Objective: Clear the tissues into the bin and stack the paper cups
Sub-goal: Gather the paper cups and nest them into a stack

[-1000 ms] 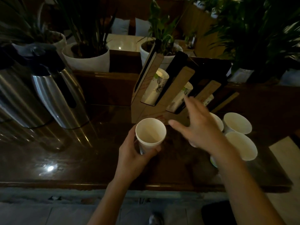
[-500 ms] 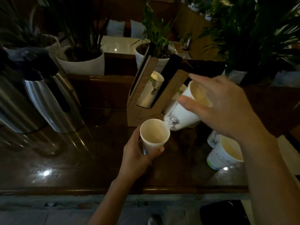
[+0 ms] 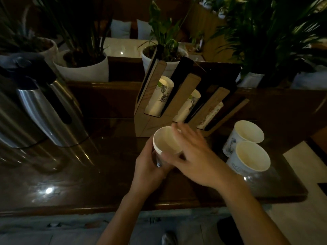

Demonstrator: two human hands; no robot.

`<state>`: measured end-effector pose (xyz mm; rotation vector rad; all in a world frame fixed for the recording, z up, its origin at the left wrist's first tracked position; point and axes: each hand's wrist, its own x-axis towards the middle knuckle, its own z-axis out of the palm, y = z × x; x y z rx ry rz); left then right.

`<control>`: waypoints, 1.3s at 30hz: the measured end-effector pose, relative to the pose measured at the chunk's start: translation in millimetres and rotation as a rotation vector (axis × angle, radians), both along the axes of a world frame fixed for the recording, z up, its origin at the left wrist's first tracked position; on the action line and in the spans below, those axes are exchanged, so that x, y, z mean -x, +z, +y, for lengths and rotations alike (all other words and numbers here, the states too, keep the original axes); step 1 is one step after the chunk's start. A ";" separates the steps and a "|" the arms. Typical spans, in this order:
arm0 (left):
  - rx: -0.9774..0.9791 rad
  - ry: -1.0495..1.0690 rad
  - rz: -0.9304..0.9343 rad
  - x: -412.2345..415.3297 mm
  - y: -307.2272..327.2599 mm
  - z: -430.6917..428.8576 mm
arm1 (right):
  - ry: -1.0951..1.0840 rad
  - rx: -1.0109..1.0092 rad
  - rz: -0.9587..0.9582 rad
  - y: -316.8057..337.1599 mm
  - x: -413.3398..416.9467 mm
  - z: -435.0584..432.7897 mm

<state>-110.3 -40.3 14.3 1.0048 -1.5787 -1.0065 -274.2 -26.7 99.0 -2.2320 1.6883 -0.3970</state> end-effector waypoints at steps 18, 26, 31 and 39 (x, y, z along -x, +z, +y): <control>0.005 -0.101 -0.070 42.6 2.9 -1.5 | -0.642 0.304 -0.102 75.6 96.5 68.3; 0.017 -0.142 -0.044 44.0 2.1 -1.5 | -0.307 0.222 -0.115 42.8 32.6 10.9; 0.021 -0.165 -0.025 44.3 0.8 -2.4 | -0.096 0.001 0.005 -4.4 26.1 2.2; -0.021 -0.115 -0.053 49.5 -2.9 -5.0 | -0.644 0.154 0.107 13.0 122.3 -25.9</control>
